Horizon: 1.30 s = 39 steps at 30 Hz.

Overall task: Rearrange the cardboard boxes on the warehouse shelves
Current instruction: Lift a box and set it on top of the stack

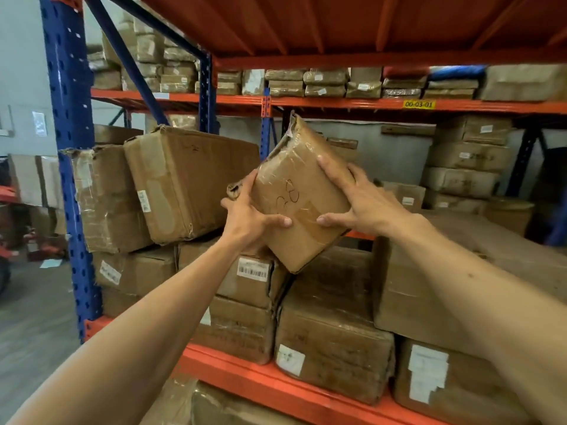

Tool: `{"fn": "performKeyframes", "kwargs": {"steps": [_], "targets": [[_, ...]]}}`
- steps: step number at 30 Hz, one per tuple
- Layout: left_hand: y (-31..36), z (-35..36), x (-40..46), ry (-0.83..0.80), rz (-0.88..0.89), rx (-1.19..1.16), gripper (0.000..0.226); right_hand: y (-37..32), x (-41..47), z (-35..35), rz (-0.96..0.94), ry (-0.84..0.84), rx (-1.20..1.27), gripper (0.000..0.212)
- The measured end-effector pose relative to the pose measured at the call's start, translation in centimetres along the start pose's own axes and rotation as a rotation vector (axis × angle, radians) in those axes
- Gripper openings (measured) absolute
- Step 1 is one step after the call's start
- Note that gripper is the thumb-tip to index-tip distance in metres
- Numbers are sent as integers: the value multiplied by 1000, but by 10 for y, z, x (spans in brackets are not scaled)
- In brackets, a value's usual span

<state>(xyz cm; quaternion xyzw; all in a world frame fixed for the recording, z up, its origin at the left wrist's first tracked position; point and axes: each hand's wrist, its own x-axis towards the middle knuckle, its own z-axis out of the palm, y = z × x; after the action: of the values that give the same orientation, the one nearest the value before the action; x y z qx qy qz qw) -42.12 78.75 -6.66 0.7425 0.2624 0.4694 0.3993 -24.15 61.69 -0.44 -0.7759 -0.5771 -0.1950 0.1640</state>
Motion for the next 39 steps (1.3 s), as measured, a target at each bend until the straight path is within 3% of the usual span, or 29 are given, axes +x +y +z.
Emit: {"fn": "performKeyframes", "kwargs": {"steps": [3, 9, 15, 20, 24, 28, 30, 33, 39], "targets": [[13, 3, 13, -71, 85, 120, 121, 6, -26, 29, 143, 124, 186, 113], [2, -4, 19, -70, 135, 255, 111, -9, -36, 59, 183, 317, 373, 112], [45, 23, 30, -212, 267, 419, 114, 4, -73, 91, 325, 382, 499, 108], [54, 30, 35, -265, 290, 523, 113, 1, -75, 92, 386, 267, 360, 110], [37, 43, 21, -250, 341, 517, 113, -7, -69, 74, 493, 22, -18, 115], [12, 54, 16, -315, 356, 610, 123, -11, -45, 42, 455, 155, -339, 130], [-4, 57, 14, -398, 368, 653, 134, 9, -30, 24, 366, 59, -309, 142], [-22, 59, 17, -467, 408, 597, 138, 43, -19, 20, 241, -209, -146, 135], [-37, 63, 29, -463, 490, 568, 131, 63, -16, 43, 196, -215, -167, 123]]}}
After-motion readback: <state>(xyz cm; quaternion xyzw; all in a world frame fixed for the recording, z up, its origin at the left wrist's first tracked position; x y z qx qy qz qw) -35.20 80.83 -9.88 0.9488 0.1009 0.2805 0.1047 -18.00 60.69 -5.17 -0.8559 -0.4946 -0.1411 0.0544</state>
